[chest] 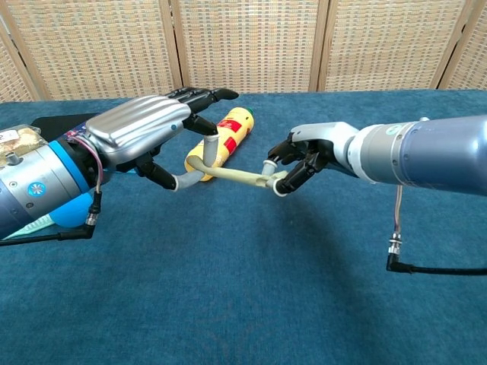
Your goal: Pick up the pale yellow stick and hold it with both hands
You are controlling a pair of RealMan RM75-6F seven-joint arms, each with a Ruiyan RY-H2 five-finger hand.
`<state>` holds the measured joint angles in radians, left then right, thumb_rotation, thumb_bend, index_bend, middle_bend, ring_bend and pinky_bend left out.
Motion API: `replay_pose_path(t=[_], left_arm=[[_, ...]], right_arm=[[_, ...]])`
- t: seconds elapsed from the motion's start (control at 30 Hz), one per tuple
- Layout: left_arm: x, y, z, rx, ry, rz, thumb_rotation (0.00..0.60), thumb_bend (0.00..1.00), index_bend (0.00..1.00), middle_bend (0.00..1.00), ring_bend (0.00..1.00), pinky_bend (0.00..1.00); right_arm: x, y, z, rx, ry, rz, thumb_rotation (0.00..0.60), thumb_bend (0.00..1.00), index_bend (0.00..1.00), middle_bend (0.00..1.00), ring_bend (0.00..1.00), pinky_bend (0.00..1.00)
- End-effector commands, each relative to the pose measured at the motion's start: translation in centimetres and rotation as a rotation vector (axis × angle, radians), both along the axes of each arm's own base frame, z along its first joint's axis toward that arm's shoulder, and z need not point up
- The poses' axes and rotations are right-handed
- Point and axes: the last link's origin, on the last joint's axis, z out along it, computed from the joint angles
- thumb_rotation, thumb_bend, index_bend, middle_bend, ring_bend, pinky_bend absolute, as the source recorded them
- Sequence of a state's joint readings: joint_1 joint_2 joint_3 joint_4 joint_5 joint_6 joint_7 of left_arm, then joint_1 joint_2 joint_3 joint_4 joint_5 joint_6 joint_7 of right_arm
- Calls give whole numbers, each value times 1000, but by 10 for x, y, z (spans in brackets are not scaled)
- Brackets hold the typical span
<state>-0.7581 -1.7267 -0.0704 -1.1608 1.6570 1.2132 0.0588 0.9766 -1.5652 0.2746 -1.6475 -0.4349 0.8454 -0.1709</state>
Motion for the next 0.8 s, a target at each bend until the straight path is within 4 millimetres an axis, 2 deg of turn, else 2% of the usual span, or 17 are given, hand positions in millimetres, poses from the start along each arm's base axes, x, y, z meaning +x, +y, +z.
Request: replay_pose_path(t=[0.03, 0.57, 0.8], left_arm=[[-3, 0, 3, 6, -2, 2, 600, 649, 884, 0, 0, 0], [-41, 12, 38, 73, 40, 29, 600, 651, 888, 0, 0, 0], [-58, 14, 65, 120, 71, 18, 600, 652, 890, 0, 0, 0]], right_arm=[[-4, -4, 4, -25, 17, 0, 600, 647, 722, 87, 0, 0], [-37, -24, 31, -133, 70, -67, 600, 646, 723, 87, 0, 0], [-59, -29, 44, -170, 104, -101, 600, 647, 724, 87, 0, 0]])
